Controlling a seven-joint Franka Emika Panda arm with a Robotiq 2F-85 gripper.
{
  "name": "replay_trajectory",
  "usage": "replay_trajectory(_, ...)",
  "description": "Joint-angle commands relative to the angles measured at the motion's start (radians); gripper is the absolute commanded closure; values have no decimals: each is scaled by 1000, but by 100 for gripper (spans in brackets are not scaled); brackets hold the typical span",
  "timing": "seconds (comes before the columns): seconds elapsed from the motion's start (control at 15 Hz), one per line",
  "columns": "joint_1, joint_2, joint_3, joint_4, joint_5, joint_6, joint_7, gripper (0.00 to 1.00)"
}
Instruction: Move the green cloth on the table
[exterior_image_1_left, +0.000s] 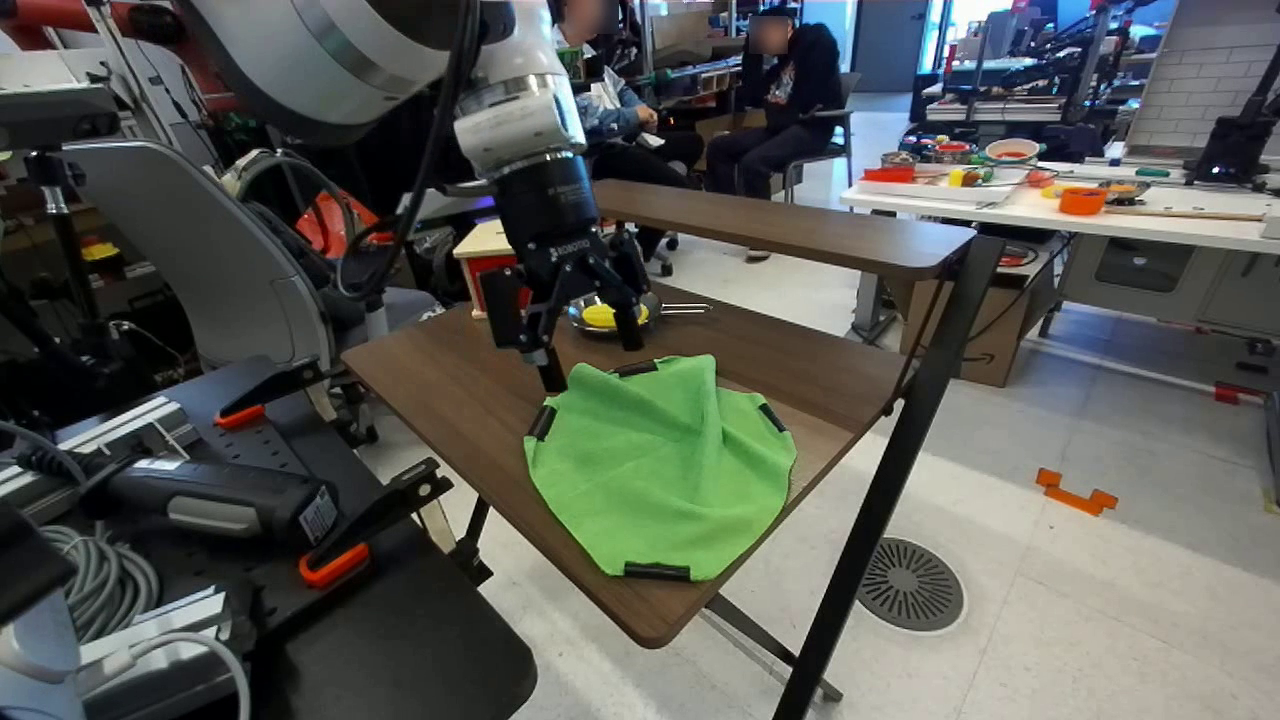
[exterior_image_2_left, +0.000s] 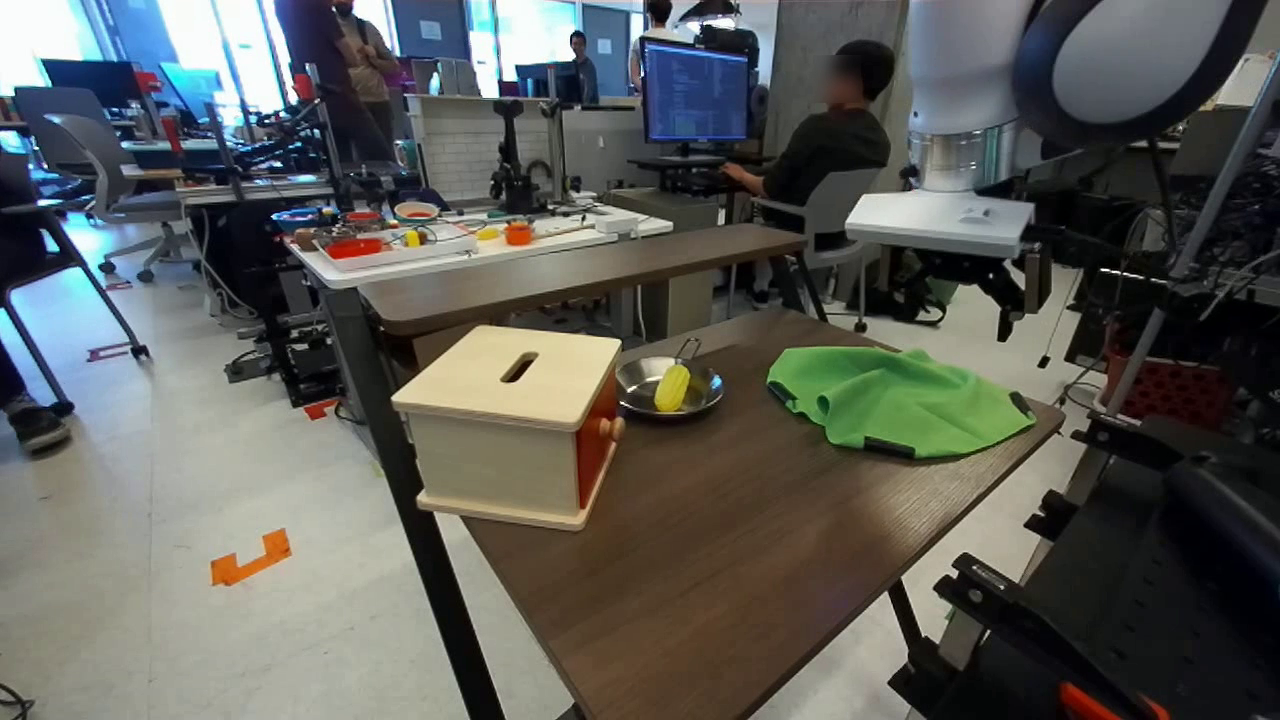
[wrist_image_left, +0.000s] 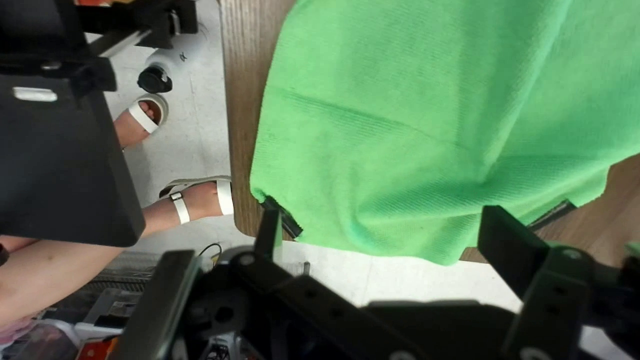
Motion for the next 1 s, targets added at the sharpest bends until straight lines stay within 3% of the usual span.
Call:
replay_trajectory(0.0, 75, 102, -95, 65, -24, 87, 111, 0)
replay_trajectory(0.53, 146, 281, -224, 77, 67, 347, 150, 0)
replay_trajectory(0.93, 182, 347, -240, 50, 309, 569, 6, 0)
